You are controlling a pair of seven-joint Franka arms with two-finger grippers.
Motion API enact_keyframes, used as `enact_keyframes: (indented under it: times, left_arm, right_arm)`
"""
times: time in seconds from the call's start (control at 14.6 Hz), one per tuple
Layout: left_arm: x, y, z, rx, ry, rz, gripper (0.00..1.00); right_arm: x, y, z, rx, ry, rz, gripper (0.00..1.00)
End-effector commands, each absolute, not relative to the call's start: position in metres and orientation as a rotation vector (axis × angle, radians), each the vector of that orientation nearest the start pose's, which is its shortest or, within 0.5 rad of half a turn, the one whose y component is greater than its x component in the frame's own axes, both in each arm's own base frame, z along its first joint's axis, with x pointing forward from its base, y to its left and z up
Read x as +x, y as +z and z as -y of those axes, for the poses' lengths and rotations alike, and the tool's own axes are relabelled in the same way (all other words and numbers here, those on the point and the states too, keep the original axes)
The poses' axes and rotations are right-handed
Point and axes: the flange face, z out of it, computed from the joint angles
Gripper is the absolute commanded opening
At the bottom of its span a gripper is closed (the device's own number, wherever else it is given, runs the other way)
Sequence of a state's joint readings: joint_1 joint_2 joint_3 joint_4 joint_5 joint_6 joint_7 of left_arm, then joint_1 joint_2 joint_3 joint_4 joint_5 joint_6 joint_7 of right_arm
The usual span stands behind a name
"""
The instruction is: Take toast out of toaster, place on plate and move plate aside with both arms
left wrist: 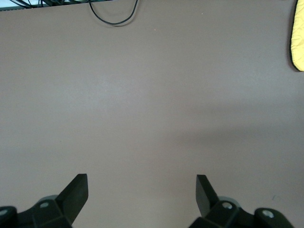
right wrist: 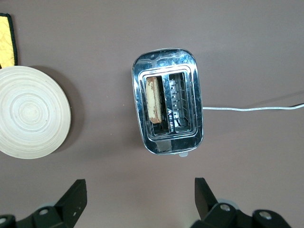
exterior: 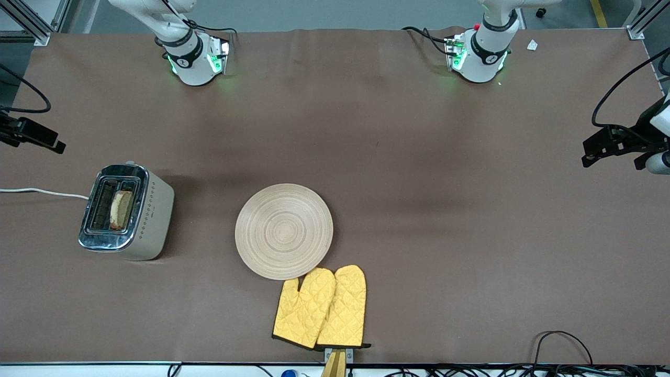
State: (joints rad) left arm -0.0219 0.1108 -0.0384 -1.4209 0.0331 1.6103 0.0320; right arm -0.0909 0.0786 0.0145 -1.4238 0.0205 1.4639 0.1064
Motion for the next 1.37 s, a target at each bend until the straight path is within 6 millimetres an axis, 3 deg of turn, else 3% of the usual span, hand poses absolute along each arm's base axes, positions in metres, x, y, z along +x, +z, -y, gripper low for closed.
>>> enact_keyframes:
  times: [0.0,0.62,0.82,0.96,1.3]
  left_arm:
    - [0.592,0.642,0.031,-3.091,-0.146,-0.136,1.00]
    - [0.592,0.642,0.032,-3.088,-0.147,-0.132,1.00]
    - [0.592,0.642,0.031,-3.090,-0.144,-0.132,1.00]
    - [0.593,0.641,0.031,-3.090,-0.144,-0.132,1.00]
    - [0.592,0.641,0.031,-3.090,-0.144,-0.127,1.00]
  right_arm:
    - [0.555,0.646,0.043,-3.090,0.053,-0.270,1.00]
    - [0.551,0.654,0.046,-3.090,0.040,-0.262,1.00]
    - [0.564,0.630,0.041,-3.090,0.074,-0.246,1.00]
    - [0.573,0.595,0.036,-3.091,0.069,-0.235,1.00]
    - [0.593,0.532,0.032,-3.091,-0.011,-0.232,1.00]
